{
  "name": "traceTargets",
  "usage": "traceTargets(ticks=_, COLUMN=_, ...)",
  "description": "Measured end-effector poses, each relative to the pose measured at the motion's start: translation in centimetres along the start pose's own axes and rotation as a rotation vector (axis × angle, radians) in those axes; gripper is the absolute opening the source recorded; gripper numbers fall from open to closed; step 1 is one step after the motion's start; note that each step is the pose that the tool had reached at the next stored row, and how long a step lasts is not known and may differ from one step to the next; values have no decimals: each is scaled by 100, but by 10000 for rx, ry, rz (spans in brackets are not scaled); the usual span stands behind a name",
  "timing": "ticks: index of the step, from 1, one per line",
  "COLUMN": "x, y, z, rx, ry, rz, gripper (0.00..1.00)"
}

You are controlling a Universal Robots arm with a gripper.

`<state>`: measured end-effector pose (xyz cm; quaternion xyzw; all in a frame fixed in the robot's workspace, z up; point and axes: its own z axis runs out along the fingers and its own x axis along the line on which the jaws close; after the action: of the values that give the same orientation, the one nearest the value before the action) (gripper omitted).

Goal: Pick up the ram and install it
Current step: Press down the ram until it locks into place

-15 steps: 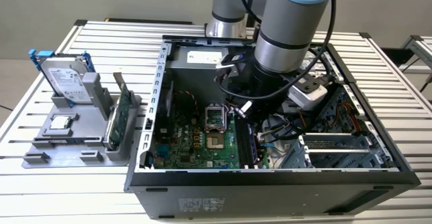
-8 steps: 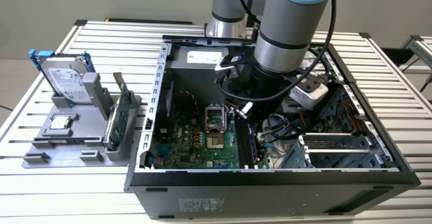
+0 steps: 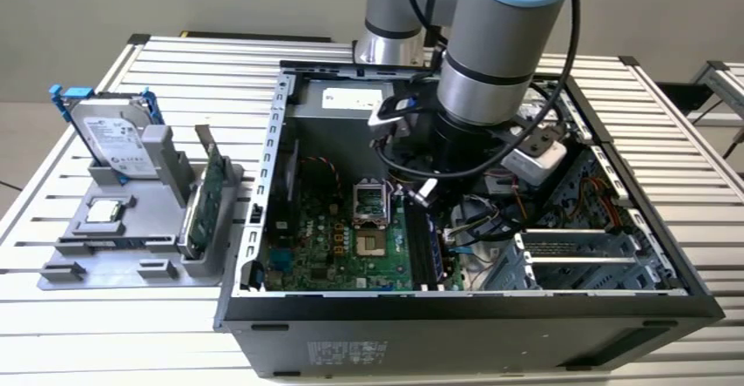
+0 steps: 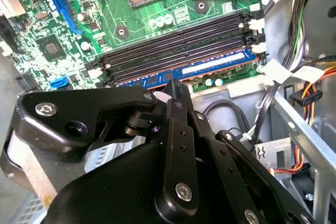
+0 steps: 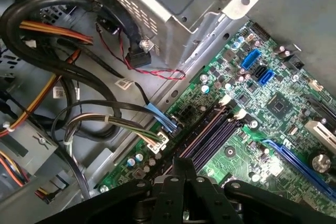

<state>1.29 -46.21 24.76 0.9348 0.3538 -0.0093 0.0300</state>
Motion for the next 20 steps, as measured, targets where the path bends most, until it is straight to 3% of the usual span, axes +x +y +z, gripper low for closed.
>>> traceTargets(ticks=20, x=-5, y=-5, z=0, rx=20, ry=-11, rz=-1996, gripper=0)
